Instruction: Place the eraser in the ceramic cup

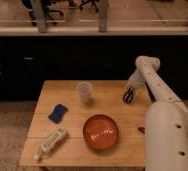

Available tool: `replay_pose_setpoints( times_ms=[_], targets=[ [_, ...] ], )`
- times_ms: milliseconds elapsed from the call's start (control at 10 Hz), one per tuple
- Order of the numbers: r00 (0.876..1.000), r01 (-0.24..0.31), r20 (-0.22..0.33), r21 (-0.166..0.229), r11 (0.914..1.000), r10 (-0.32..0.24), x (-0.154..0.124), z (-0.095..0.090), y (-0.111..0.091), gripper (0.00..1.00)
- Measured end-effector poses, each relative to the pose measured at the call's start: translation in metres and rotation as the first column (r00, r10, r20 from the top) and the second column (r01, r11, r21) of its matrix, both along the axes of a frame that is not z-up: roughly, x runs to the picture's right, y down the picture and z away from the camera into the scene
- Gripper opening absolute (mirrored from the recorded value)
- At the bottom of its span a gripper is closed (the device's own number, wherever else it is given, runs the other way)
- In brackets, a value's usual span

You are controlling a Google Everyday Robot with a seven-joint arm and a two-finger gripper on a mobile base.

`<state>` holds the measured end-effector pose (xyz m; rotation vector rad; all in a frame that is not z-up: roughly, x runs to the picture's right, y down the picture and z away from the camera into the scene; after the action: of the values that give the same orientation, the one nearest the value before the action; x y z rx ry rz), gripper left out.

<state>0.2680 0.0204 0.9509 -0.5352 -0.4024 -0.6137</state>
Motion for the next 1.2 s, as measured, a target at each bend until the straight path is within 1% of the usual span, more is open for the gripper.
replay_pose_setpoints(
  times_ms=[300,600,800,1200],
  targets=[
    [0.999,-0.019,0.028,-0.004,0.9998,0.019,-0.006,-0.009,-0.001,0.0],
    [0.997,-0.047,0.063,-0.023,0.9986,0.049,-0.012,-0.021,-0.002,0.0],
    [0.995,-0.061,0.071,-0.03,0.9977,0.063,-0.016,-0.029,-0.003,0.0],
    [0.992,-0.094,0.083,-0.063,0.9936,0.099,-0.028,-0.049,-0.003,0.0]
  ],
)
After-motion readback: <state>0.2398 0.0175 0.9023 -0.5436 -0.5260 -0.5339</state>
